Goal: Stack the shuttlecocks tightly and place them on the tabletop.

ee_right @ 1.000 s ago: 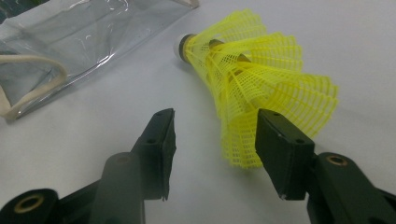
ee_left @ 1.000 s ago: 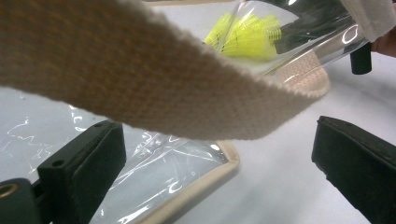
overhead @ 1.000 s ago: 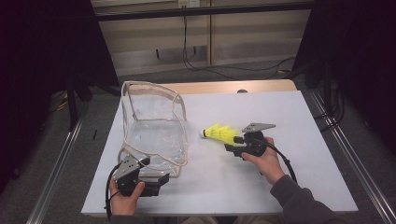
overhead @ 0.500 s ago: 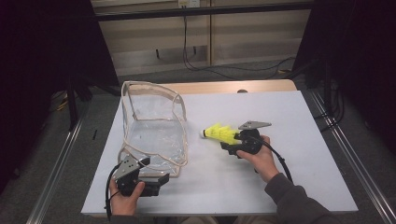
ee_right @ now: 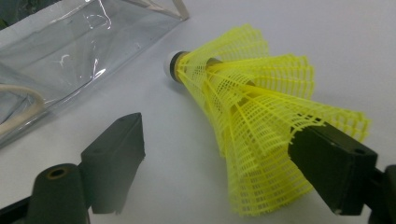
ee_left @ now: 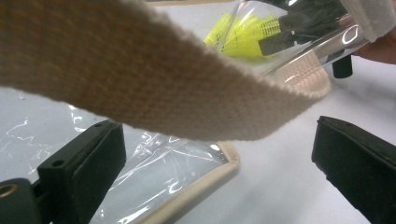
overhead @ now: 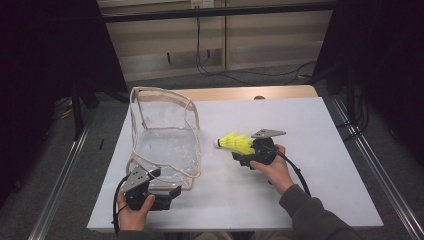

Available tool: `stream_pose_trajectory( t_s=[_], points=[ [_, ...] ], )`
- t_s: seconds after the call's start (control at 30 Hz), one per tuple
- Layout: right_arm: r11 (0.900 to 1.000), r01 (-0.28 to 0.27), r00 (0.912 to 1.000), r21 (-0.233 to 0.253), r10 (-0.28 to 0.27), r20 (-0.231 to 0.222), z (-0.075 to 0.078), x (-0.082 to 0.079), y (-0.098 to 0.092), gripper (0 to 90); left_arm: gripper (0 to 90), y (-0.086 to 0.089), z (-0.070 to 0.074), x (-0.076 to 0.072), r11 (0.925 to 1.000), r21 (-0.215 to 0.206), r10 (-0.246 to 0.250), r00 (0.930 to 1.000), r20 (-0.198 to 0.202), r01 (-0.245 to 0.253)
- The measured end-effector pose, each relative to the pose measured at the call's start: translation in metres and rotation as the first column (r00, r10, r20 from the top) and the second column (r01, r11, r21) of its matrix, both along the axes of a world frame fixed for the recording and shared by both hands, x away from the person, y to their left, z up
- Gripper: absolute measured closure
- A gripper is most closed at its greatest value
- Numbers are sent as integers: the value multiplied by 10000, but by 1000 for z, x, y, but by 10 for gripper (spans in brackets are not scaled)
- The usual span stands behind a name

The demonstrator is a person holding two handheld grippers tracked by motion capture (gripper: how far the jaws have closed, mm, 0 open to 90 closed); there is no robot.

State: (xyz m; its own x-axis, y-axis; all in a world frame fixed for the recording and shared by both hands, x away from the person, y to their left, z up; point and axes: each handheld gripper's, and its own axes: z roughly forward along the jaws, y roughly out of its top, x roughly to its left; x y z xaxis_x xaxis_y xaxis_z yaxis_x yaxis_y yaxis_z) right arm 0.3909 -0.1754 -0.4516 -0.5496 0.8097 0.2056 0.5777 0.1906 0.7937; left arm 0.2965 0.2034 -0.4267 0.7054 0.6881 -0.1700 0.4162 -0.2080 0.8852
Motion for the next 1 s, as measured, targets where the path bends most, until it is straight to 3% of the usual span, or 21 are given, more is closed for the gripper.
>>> stream_pose_trajectory(
  t_s=[0.17,0.67,1.0],
  points=[
    [9998,185,9998,33,-185,57,-1,1,1,175,29,0,0,0,10000,-5,4,10000,-2,-4],
    [9988,303,9985,-394,-285,458,1,3,9,415,29,0,0,0,10000,-17,-4,10000,-1,4],
    [9970,334,9975,-693,-289,640,-1,4,13,512,29,0,0,0,10000,-14,-11,10000,6,11]
  ],
)
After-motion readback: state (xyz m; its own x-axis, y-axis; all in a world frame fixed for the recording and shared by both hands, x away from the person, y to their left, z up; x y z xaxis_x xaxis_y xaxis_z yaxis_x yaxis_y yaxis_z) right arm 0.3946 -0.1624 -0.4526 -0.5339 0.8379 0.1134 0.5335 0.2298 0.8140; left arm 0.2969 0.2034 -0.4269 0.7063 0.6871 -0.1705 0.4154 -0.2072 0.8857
